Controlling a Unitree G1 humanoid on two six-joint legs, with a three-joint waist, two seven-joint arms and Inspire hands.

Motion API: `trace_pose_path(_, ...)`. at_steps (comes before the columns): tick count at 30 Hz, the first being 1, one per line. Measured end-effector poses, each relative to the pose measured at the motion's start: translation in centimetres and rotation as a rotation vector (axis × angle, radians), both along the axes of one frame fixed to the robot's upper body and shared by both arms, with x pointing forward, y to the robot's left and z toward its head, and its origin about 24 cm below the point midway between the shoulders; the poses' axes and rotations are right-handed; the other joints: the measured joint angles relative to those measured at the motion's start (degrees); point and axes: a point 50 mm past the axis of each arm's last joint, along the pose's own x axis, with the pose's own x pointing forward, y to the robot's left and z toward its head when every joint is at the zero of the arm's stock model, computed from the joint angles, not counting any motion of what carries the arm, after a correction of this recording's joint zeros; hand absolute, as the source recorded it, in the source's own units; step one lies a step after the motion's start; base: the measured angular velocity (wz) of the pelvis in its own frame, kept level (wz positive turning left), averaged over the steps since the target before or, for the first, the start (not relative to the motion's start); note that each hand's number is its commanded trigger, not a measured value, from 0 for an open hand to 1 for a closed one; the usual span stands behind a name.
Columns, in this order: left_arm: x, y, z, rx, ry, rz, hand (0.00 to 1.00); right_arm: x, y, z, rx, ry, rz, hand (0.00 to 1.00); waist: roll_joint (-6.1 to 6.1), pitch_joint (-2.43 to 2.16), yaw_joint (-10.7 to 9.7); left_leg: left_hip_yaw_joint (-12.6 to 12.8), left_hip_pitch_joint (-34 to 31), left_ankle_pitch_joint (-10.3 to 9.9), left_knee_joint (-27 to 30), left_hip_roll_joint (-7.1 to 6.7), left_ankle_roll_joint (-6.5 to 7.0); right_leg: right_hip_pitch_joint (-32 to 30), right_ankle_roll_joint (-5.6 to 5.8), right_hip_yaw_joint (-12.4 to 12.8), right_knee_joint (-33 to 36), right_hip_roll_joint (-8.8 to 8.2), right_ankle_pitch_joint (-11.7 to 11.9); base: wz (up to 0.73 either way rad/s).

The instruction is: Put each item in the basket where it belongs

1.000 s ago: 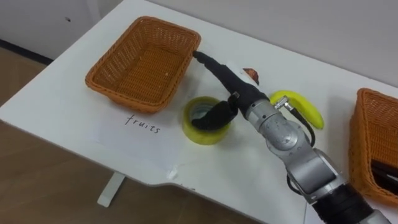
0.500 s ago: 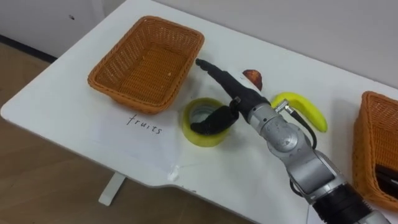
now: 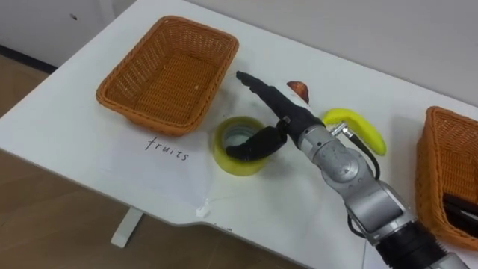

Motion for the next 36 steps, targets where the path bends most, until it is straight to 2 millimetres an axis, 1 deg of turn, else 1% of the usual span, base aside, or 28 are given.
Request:
trace_pose_path(6,-0.3,0.0,0.0,0.0,0.007,0.002,0.0,0.3,-0.6,0.3,0.01,-0.017,-0.036,0.0,0.27,0.19,-0.1,0.0,0.5,0.0,0.2,0.02,0.0,0.6,0.0,0.0,0.0,0.01,0.0,0.0)
trace_pose_path(10,-0.3,0.0,0.0,-0.001,0.008,0.002,0.0,0.3,-0.6,0.3,0.011,-0.02,-0.037,0.0,0.32,0.18,-0.2,0.0,0.7,0.0,0.1,0.03,-0.02,0.8,0.0,0.0,0.0,0.06,0.0,0.0)
trace_pose_path(14,-0.4,0.0,0.0,0.0,0.01,0.003,0.0,0.3,-0.6,0.3,0.012,-0.02,-0.037,0.0,0.52,0.04,-0.2,0.1,0.7,0.0,0.3,0.0,-0.01,0.8,0.0,0.0,0.0,0.05,0.0,0.0)
trace_pose_path(17,-0.6,0.0,-0.1,0.0,0.015,0.004,0.0,0.3,-0.6,0.4,0.021,-0.019,-0.037,0.0,0.92,-0.3,-0.2,0.1,0.7,0.0,0.4,0.0,-0.01,0.9,0.0,-0.1,0.0,0.03,0.0,0.0)
trace_pose_path(20,-0.9,0.0,-0.1,0.002,0.019,0.006,0.0,0.3,-0.5,0.5,0.032,-0.031,-0.032,0.0,1.42,-0.54,-0.8,0.0,0.8,0.0,0.5,-0.01,-0.01,1.1,0.0,-0.2,0.0,0.02,0.0,0.0)
trace_pose_path(23,-1.0,0.1,0.0,0.005,0.016,0.007,0.0,0.3,-0.6,0.5,0.044,-0.035,-0.039,0.0,1.77,-0.47,-1.4,0.0,0.9,0.0,0.5,0.0,-0.01,1.2,0.0,-0.1,0.0,0.03,0.0,0.0)
trace_pose_path(26,-1.0,0.1,0.0,0.006,0.016,0.007,0.0,0.3,-0.7,0.4,0.041,-0.032,-0.048,0.0,1.83,-0.45,-1.5,0.0,0.9,0.0,0.5,0.01,-0.01,1.2,0.0,-0.1,0.0,0.05,0.0,0.0)
trace_pose_path(36,-0.9,0.1,0.0,0.007,0.028,0.01,0.0,0.3,-1.0,-0.4,-0.016,-0.008,-0.052,0.0,1.77,-0.5,-1.3,0.1,0.8,0.0,0.4,0.02,-0.01,0.9,-0.01,0.1,0.0,0.05,0.0,0.0)
